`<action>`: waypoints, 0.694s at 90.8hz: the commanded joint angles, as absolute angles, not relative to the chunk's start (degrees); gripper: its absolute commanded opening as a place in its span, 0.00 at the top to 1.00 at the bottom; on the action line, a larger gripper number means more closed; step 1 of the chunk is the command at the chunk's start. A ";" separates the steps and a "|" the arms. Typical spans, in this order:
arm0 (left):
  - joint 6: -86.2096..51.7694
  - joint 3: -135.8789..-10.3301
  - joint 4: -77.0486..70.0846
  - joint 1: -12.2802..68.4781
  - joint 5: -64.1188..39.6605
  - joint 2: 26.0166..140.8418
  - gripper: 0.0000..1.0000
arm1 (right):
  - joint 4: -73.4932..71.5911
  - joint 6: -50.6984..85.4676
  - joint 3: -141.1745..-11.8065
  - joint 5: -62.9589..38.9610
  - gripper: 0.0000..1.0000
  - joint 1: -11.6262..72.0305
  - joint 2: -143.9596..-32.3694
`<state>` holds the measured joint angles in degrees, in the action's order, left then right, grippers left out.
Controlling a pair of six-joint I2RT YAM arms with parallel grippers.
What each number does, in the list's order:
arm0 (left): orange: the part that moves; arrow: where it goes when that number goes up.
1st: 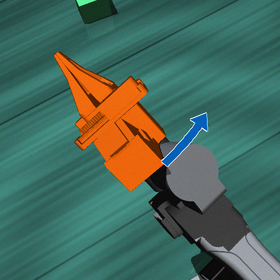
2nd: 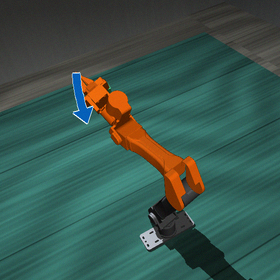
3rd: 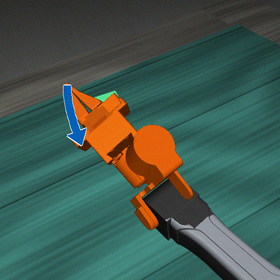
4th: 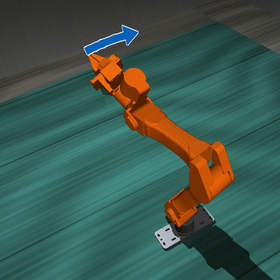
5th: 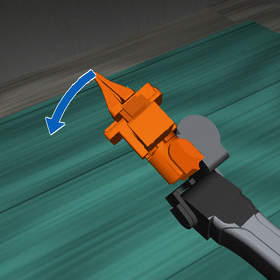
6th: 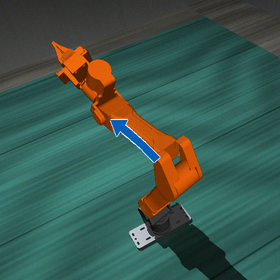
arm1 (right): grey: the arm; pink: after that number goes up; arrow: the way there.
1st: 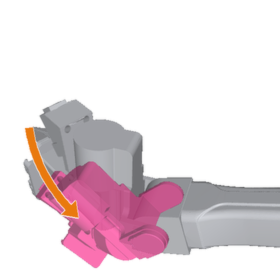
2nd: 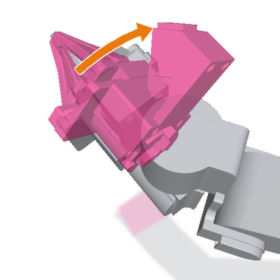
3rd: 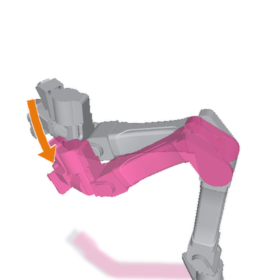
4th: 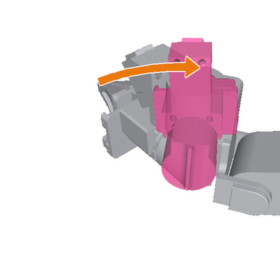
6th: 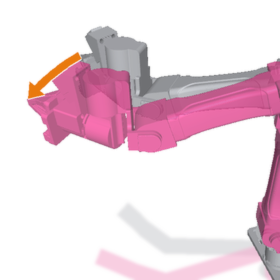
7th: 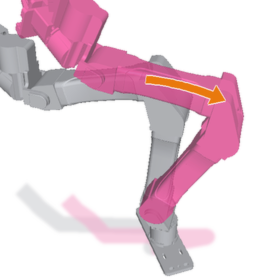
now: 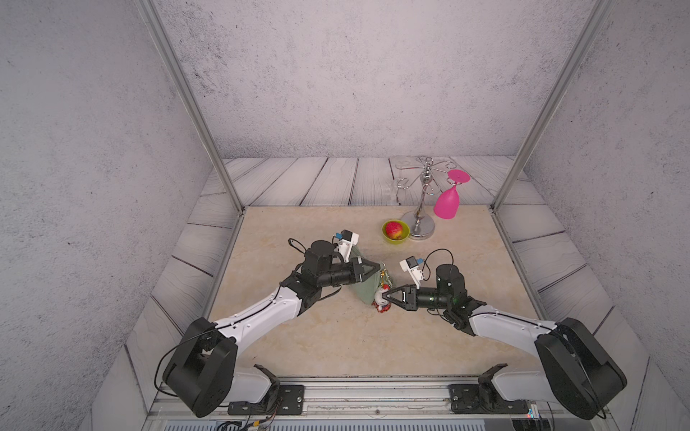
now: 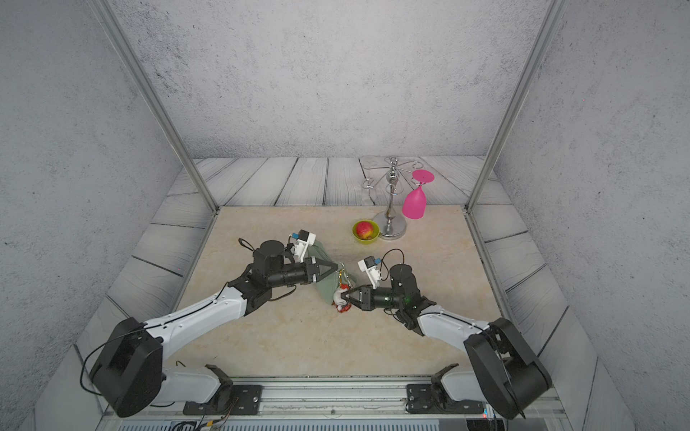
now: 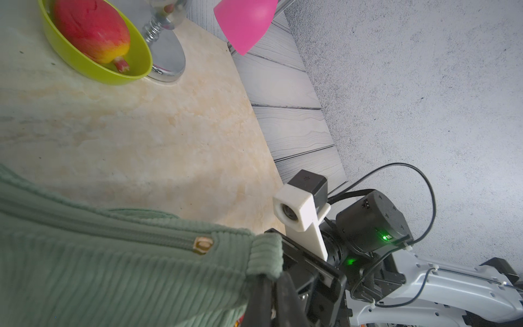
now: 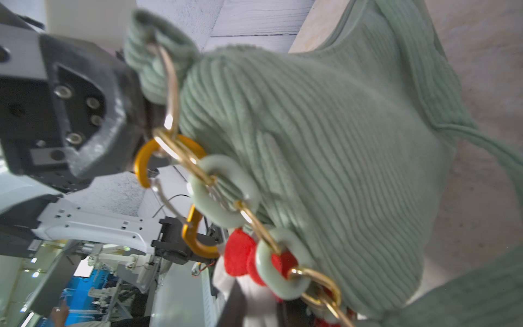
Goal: Remove the decoration from the bag
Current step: Adjust the decoration item in the bag.
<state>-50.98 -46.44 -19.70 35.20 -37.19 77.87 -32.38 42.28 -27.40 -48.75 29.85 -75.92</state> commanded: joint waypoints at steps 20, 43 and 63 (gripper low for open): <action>-49.74 -44.81 -23.76 34.13 -34.70 78.14 1.00 | -26.25 42.47 -24.14 -44.83 1.00 30.17 -67.05; -50.42 -43.87 -23.60 32.99 -31.13 78.60 1.00 | 3.28 35.21 -30.31 -35.55 1.00 30.54 -57.42; -50.93 -44.54 -25.61 32.80 -31.20 79.94 1.00 | 13.41 32.80 -33.91 -26.28 1.00 33.15 -56.36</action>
